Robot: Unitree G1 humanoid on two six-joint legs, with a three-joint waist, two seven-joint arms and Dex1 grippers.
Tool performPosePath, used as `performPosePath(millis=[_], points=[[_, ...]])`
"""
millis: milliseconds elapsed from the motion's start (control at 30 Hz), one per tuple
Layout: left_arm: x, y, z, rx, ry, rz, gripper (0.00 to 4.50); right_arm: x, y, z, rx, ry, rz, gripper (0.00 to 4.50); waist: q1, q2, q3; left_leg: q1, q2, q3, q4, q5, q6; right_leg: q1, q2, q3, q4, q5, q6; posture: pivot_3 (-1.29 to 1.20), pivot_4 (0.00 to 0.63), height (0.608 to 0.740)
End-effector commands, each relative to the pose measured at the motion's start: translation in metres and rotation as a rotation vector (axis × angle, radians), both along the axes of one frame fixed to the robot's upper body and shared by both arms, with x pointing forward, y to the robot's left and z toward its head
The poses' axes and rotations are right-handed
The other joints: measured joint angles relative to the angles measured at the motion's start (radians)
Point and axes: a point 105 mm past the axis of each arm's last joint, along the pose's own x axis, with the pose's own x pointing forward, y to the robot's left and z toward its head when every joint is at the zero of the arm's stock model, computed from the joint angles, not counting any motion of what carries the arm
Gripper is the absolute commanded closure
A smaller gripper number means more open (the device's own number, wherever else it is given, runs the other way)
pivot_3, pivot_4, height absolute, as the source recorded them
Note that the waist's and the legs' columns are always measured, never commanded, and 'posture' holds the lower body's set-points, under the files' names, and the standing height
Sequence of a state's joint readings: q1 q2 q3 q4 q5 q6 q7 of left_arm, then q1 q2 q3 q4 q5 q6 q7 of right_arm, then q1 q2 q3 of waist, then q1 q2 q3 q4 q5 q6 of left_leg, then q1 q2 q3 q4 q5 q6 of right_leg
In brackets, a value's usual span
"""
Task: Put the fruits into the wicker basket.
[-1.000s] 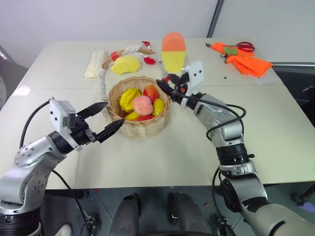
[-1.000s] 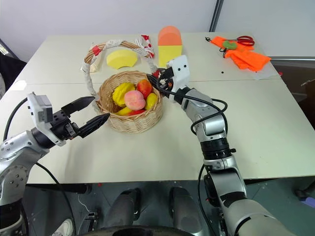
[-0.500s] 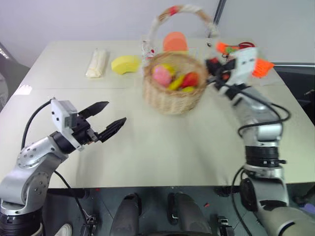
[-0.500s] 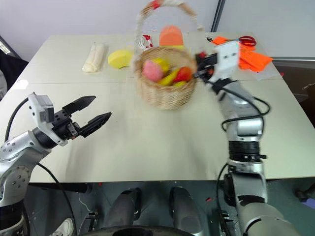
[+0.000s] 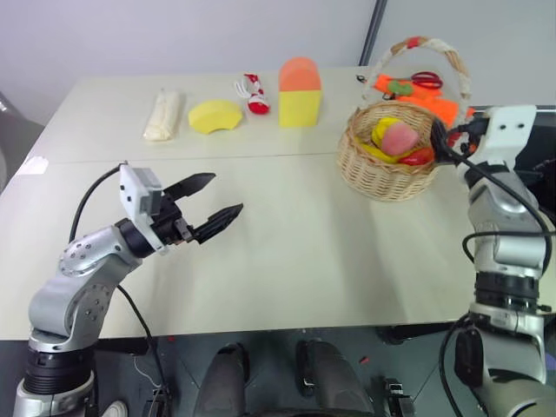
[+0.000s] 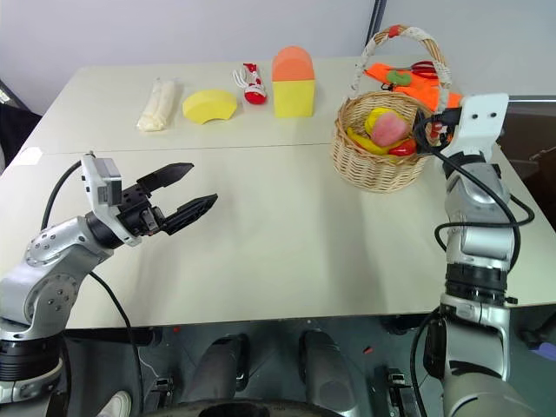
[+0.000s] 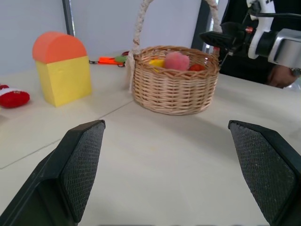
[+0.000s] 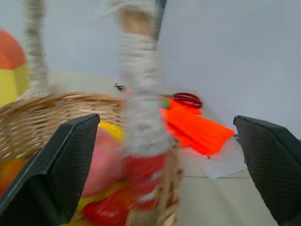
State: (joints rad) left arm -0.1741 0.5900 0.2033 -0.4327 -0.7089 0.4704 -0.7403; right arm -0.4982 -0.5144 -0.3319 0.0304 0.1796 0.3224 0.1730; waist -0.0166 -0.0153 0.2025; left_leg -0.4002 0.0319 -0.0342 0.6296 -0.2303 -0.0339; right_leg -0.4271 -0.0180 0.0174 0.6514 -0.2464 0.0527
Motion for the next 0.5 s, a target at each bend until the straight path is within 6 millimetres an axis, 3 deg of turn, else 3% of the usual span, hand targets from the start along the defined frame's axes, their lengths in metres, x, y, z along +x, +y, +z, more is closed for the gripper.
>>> performPosePath(millis=[33,167,233,300,400,500], points=[[-0.004,0.003,0.005,0.003,-0.032,0.004,0.00,-0.025,-0.010,0.022,-0.023,-0.086,0.009,0.04,0.002,0.000,0.000,0.000,0.000,0.001,0.000,0.000,0.000,0.000,0.000,0.001,0.000,0.000,0.000,0.00,0.150,0.737],[-0.006,0.012,0.001,0.001,-0.012,0.036,0.00,-0.046,-0.019,0.014,-0.014,-0.069,0.070,0.04,0.003,0.000,0.000,0.000,0.000,0.002,0.000,0.000,0.000,0.000,0.000,0.001,-0.001,-0.001,-0.001,0.00,0.150,0.737],[-0.005,0.023,-0.007,0.008,0.019,0.086,0.00,-0.057,-0.010,-0.004,0.023,-0.010,0.215,0.04,0.001,0.000,0.000,0.001,0.000,0.003,0.001,0.000,0.000,0.000,0.000,0.003,-0.001,-0.002,-0.003,0.00,0.150,0.737],[-0.003,0.034,-0.017,0.020,0.059,0.144,0.00,-0.069,0.009,-0.020,0.015,0.054,0.371,0.04,-0.003,-0.001,-0.001,0.004,0.001,0.004,0.000,-0.001,0.002,0.002,0.001,0.004,-0.001,-0.002,-0.003,0.00,0.150,0.737],[0.000,0.047,-0.038,0.043,0.122,0.225,0.00,-0.083,0.055,-0.043,-0.067,0.163,0.623,0.04,-0.008,0.000,-0.001,0.009,0.002,0.006,0.000,-0.003,0.005,0.005,0.003,0.007,0.000,-0.004,-0.001,0.00,0.150,0.737],[0.000,0.054,-0.060,0.085,0.165,0.291,0.00,-0.088,0.081,-0.057,-0.093,0.214,0.748,0.04,-0.016,0.000,-0.001,0.010,0.004,0.006,0.000,-0.003,0.005,0.004,0.004,0.007,-0.001,-0.004,-0.001,0.00,0.150,0.737]])
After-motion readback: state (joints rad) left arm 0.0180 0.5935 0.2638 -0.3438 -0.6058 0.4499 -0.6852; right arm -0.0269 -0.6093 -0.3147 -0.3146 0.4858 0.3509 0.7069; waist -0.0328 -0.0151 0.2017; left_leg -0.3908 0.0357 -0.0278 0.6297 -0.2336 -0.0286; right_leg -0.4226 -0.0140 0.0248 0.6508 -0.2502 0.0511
